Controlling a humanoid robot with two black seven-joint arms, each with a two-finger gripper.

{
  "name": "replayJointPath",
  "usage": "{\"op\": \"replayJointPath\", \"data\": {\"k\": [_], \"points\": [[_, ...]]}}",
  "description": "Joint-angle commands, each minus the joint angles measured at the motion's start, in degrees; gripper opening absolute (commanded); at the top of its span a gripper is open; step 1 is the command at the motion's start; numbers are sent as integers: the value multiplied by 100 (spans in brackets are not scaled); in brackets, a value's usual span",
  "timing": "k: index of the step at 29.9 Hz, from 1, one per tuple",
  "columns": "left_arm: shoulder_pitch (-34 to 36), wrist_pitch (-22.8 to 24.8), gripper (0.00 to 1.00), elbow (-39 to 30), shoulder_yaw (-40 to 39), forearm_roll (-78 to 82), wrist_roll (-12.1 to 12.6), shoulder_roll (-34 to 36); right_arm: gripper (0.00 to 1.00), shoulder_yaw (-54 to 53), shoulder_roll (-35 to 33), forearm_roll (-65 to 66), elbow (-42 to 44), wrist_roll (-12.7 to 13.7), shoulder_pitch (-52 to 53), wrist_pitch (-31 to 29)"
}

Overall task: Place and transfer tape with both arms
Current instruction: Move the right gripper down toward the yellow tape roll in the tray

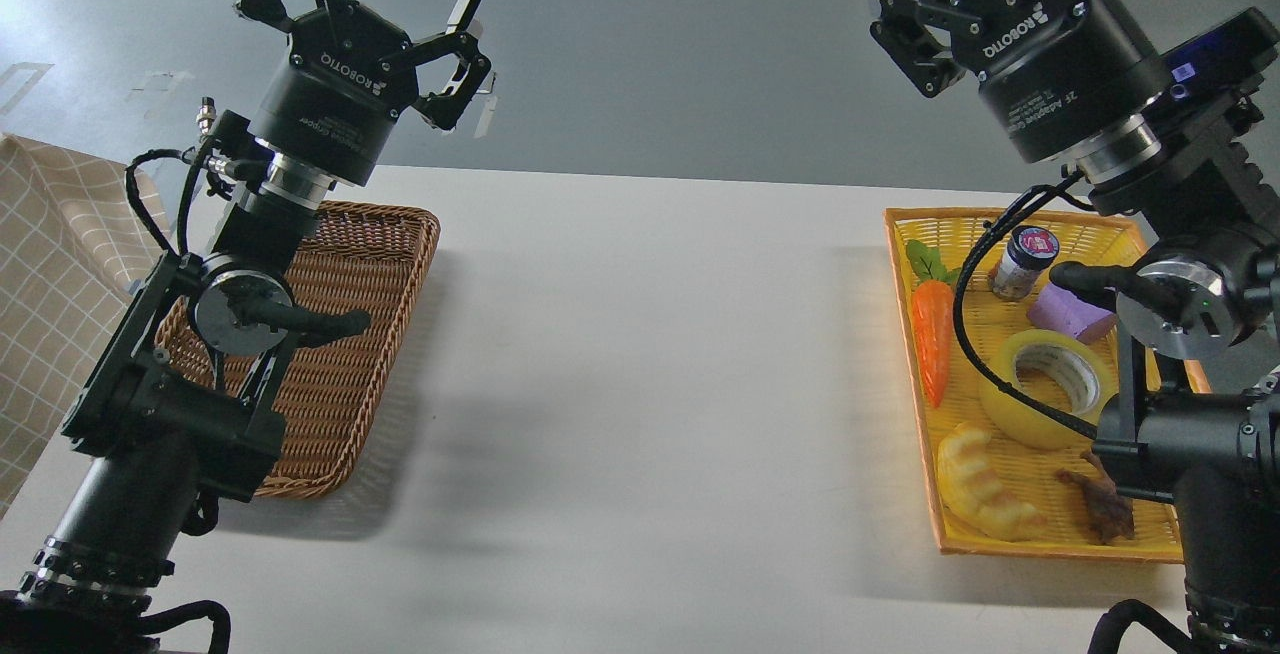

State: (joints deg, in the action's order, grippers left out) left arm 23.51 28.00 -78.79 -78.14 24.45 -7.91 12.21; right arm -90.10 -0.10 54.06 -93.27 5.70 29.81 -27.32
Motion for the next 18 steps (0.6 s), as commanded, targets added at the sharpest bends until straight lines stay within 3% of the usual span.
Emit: {"op": "replayJointPath", "data": {"k": [1,7,18], "points": [[-5,0,98,4,-8,16,0,9,100,-437,-549,8,106,-78,174,-68],[4,0,98,4,-17,16,0,10,100,-684,-421,34,37,-227,139,-68],[-5,0,98,4,-8,25,-9,1,100,-701,-702,8,-235,-131,-379,-28]]}}
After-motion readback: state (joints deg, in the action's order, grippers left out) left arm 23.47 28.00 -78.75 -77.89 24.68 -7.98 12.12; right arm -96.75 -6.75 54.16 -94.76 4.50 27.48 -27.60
